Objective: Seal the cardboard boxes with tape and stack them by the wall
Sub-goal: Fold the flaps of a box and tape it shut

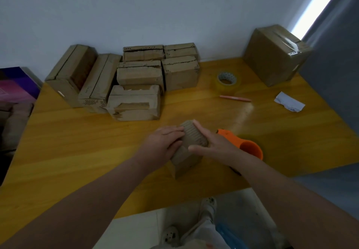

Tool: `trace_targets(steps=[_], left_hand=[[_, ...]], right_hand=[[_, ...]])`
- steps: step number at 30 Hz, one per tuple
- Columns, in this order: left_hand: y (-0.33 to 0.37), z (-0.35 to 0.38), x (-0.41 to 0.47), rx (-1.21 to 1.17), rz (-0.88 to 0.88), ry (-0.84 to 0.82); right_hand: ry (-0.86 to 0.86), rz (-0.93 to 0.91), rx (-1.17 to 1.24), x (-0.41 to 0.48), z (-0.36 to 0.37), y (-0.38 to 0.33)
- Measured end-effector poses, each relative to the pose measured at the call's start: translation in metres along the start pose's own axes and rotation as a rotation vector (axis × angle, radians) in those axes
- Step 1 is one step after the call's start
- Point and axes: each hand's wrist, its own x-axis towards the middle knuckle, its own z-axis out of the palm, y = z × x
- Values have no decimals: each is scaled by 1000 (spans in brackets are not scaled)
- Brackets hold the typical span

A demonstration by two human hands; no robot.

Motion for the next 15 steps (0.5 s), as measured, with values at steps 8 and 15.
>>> trace_targets(steps=[8, 15], left_hand=[[0, 0, 0, -27, -67, 63], [-3, 1, 0, -27, -37, 74]], right_hand=[[64, -125, -876, 14, -2, 1], [112, -150, -1077, 14, 3, -5]])
